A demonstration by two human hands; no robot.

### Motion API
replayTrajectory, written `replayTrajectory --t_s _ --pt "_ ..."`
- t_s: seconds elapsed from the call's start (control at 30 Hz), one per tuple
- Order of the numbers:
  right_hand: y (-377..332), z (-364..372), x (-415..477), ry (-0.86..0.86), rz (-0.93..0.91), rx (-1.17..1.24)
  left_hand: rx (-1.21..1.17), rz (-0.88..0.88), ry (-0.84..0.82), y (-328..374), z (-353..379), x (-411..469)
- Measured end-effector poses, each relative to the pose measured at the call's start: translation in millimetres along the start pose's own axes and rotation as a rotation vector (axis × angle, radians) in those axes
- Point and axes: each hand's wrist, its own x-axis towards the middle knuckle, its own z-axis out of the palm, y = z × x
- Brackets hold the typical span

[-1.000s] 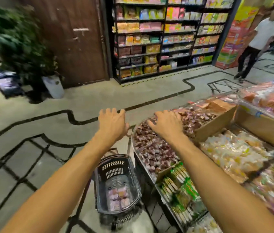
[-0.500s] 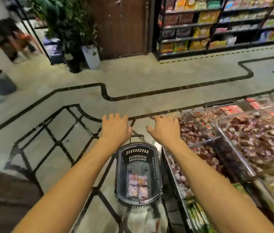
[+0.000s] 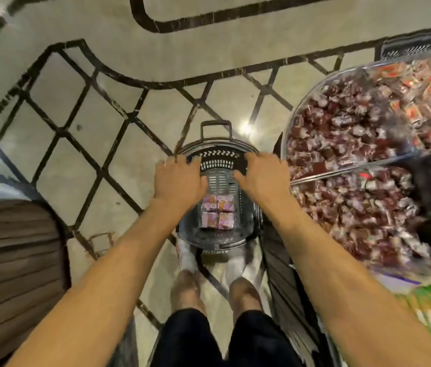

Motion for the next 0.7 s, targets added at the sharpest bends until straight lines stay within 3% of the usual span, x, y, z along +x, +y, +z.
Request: replayTrajectory --t_s 0.3,0.7 --pt "18.9 205.6 73.4 -0.215 0.193 0.028 0.019 0.097 -0.207 -3.3 205.4 102.5" --pt "20.5 450.3 131.8 -0.479 0.336 0.059 -0.164 0.003 -0.55 11.0 435.2 193.8"
